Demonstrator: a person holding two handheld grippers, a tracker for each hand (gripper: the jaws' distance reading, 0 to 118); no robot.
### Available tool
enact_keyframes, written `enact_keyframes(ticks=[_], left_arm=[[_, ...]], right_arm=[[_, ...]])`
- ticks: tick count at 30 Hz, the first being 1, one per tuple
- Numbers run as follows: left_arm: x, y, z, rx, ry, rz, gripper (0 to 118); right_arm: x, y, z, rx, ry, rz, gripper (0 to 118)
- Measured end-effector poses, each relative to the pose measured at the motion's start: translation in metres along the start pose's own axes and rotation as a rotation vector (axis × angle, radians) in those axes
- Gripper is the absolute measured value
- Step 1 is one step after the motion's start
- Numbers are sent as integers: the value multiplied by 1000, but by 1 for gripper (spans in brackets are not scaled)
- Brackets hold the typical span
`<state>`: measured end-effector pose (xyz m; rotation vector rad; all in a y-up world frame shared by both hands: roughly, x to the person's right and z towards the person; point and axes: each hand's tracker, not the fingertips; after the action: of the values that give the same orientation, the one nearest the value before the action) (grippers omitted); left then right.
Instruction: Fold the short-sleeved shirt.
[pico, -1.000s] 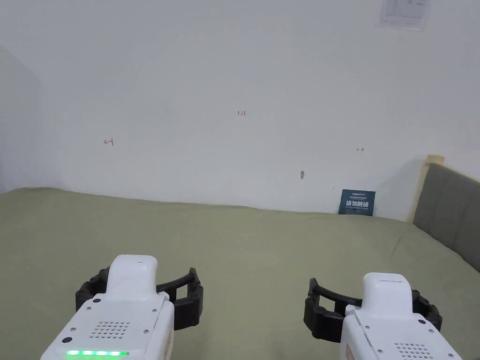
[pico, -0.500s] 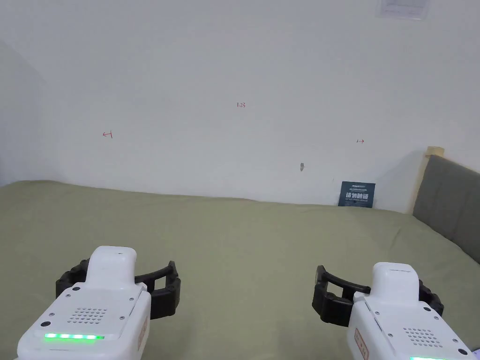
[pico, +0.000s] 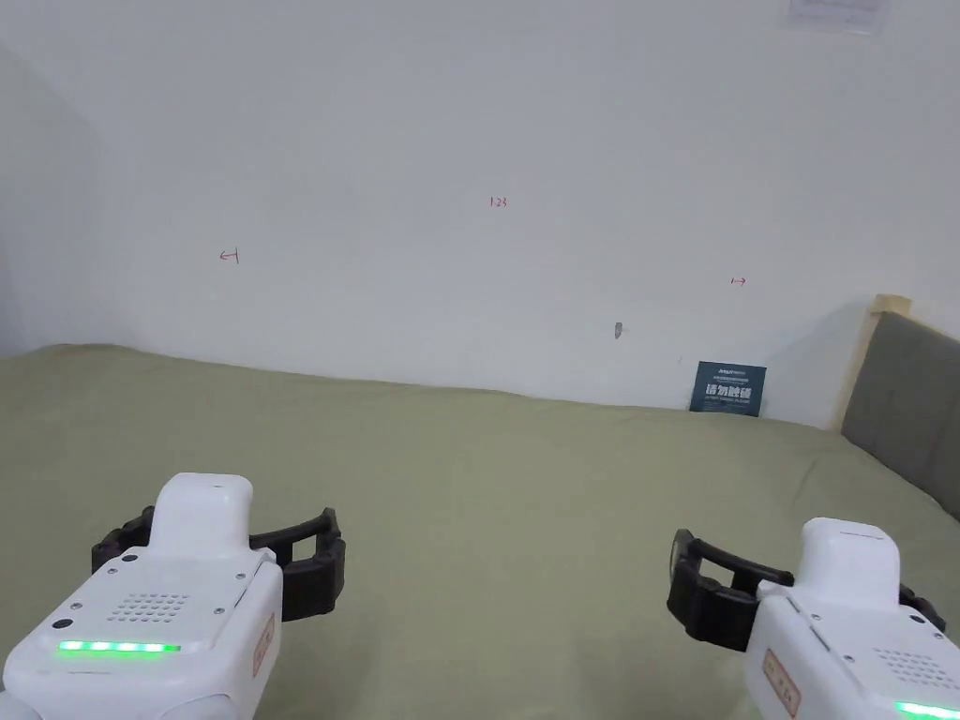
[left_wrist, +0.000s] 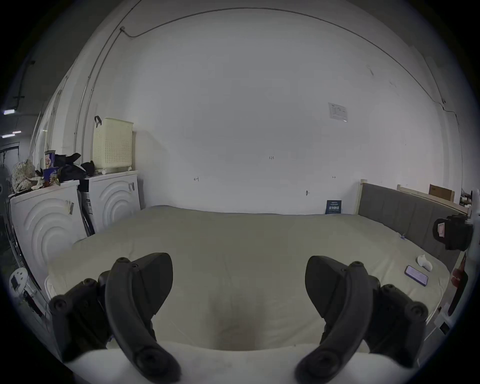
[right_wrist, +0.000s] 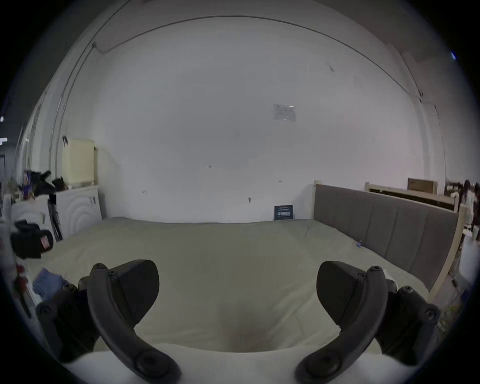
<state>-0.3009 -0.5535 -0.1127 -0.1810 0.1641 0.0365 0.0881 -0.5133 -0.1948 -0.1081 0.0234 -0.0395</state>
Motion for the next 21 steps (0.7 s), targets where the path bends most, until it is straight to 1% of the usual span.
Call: enact_keyframes(ticks=[3, 8, 12, 15, 18, 21], left_arm=[[-2, 0, 0, -1, -5, 29, 109], [-3, 0, 0, -13, 11, 38, 109], [-5, -1, 1, -30, 26, 39, 108], [-5, -2, 1, -42, 4, 57, 109], [-1, -2, 1, -42, 13, 30, 108], [1, 2, -1, -49, 2, 14, 108]], right_arm=[[7, 5, -3, -47, 15, -24, 118], [17, 2, -5, -80, -24, -77, 118], [22, 0, -7, -96, -57, -67, 118], [27, -1, -10, -124, -35, -102, 118], [25, 0, -8, -125, -24, -100, 118], [18, 2, -5, -118, 4, -46, 118]])
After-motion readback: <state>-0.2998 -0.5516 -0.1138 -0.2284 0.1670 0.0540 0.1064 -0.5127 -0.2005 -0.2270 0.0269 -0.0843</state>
